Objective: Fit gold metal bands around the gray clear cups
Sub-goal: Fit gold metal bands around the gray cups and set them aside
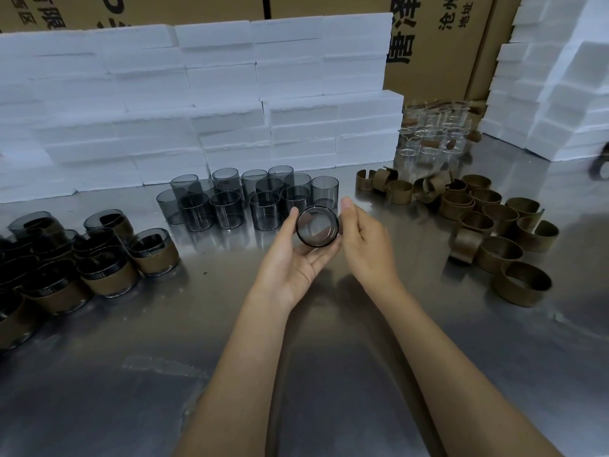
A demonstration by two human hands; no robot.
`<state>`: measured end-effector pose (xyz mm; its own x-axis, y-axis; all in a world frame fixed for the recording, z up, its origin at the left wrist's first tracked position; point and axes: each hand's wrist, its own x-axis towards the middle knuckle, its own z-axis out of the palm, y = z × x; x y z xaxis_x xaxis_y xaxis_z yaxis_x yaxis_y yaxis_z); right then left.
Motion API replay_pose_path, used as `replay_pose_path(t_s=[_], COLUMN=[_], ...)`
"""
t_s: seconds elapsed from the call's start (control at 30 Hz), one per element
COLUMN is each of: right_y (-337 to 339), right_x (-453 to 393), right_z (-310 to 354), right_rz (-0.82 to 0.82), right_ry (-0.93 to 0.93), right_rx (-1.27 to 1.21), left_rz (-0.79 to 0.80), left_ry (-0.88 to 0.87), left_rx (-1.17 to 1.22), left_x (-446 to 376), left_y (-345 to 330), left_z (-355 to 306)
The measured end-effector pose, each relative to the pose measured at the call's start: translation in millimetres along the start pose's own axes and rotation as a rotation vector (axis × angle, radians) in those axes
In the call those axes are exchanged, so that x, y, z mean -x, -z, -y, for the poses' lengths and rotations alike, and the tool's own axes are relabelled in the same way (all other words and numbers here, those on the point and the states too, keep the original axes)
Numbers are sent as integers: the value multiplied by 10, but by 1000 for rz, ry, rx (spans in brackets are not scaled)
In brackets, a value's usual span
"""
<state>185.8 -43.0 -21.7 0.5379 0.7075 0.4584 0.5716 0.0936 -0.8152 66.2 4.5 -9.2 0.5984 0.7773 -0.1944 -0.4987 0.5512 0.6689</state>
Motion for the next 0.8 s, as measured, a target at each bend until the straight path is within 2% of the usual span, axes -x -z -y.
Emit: replay_pose_path(t_s=[0.07,0.17,0.3,0.47,0.7,0.8], right_y=[-4,48,216,326,247,178], right_x=[-63,-276,-675,-1029,-1080,-993], right_z=[-76,-262,-516,-744,-771,-642], right_rz=[-57,-124,-13,86,-41,3], right_ry=[-108,-183,-253,-289,-258,-195], right_rx=[-101,49,412,635,617,457], left_rz=[-29,-62,-55,-13,32,14], left_ry=[24,16,-15,-81,-54,-42], left_rx=[32,19,-9,73,83,68], left_x=[-20,-79,-158,-264,-351,-338], left_y=[24,40,61,102,153,156], left_z=[16,32,24,32,11,-7])
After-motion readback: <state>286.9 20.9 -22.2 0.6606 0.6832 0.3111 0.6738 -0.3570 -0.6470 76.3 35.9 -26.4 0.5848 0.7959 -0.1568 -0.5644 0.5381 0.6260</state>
